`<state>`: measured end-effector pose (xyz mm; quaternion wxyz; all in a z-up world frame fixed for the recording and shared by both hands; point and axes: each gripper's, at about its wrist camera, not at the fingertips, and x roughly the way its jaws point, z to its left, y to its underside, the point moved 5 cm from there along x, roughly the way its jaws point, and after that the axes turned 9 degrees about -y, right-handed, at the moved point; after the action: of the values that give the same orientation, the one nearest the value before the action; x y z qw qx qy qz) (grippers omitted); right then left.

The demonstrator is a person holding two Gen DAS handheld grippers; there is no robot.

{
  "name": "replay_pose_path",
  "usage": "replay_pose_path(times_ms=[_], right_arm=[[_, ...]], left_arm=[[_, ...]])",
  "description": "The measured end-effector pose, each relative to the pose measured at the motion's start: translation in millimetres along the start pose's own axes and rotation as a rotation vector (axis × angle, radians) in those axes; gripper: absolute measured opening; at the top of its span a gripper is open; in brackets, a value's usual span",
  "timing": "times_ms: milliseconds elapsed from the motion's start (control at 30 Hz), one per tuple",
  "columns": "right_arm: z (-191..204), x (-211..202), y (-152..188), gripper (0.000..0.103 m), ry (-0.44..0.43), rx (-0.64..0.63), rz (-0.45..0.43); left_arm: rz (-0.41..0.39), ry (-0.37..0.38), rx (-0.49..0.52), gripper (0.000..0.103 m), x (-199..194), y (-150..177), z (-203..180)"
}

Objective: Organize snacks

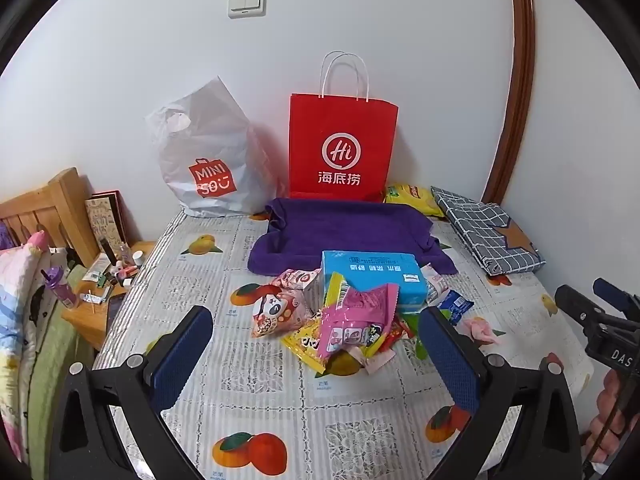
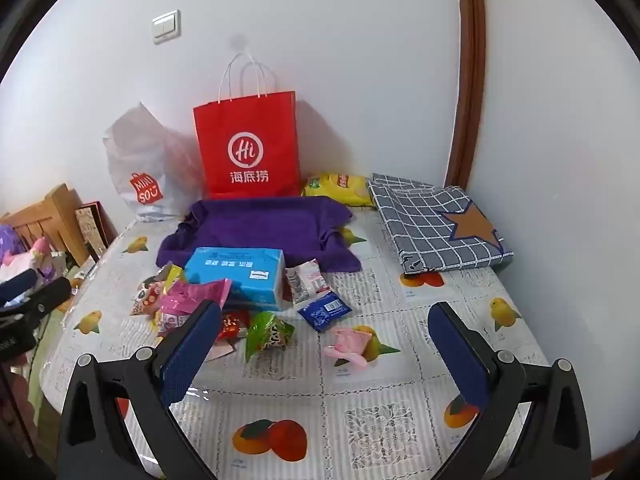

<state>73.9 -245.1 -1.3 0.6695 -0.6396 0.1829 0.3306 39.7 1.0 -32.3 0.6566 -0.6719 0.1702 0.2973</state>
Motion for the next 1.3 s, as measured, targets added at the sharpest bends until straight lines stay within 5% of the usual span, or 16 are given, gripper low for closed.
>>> replay_pose_path(times_ms=[1300], right_arm=[[12.1, -16.8, 6.5, 0.102, -0.025, 0.006, -0.030]], left_arm=[[-0.071, -0.031, 0.020, 0.103, -11.8, 4.9, -8.5]])
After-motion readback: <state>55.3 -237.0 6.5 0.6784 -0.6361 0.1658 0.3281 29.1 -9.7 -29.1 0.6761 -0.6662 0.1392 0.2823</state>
